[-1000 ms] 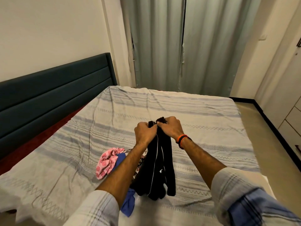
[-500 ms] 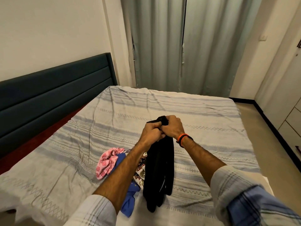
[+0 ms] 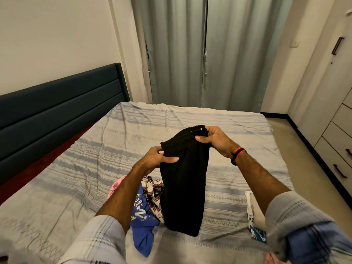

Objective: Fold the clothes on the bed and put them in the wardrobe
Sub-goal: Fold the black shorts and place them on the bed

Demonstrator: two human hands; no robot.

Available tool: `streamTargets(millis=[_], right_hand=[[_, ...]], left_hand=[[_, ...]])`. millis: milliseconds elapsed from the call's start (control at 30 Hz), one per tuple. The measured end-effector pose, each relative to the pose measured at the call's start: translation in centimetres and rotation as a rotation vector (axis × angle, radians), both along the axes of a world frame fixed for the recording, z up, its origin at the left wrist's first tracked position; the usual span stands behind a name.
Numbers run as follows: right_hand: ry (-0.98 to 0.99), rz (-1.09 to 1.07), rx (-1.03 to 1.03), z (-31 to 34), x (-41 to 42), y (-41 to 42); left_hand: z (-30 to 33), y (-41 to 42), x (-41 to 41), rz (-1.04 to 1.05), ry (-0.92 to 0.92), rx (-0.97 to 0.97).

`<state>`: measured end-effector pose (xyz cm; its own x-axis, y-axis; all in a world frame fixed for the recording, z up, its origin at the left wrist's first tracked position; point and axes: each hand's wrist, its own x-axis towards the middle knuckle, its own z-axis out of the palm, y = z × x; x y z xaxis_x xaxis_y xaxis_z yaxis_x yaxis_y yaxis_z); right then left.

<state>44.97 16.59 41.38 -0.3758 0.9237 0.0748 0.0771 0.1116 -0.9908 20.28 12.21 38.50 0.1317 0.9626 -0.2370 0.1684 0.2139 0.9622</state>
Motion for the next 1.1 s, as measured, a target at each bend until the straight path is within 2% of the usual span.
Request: streamTargets(millis=[133,300,433,533,633,700,767,933,1100], right_hand=[[-0.071,-0.089,0.022,0.0,2.5,-0.2],[-0.352,-0.13,0.09,-0.8,4.4,0.0],[-0.549,-0.311,0.197,-1.9,4.4,-0.5],[-0.491,-0.405,0.18,-2.6,4.3,-0.7],[-0.28,-0.393,-0.051,-2.9,4.2,-1.0],[-0.177,-0.381,-0.131,-3.1,4.1,-1.3],[-0.145,-0.381,-0.129,-3.2,4.3,-1.7],[-0.119,-0.366,-0.138,-3.9,5.8,-2.8],[-0.163,-0.306,-0.221,-4.9,7.5,-4.0]], left_hand=[[0.6,0.7,0.5,0.027,0.101,0.051],[1.0,1.8,1.8,0.079,0.306,0.203],[0.6,2.4,2.9,0.095,0.531,0.25],[0.5,2.0,3.8,0.157,0.656,0.308],[0.6,1.6,4.5,0.222,0.74,0.319],[0.7,1.5,4.7,0.236,0.779,0.302],[0.6,1.5,5.0,0.222,0.743,0.265],[0.1,0.8,5.5,0.131,0.381,0.075],[-0.8,-0.1,6.0,-0.009,0.315,-0.027]])
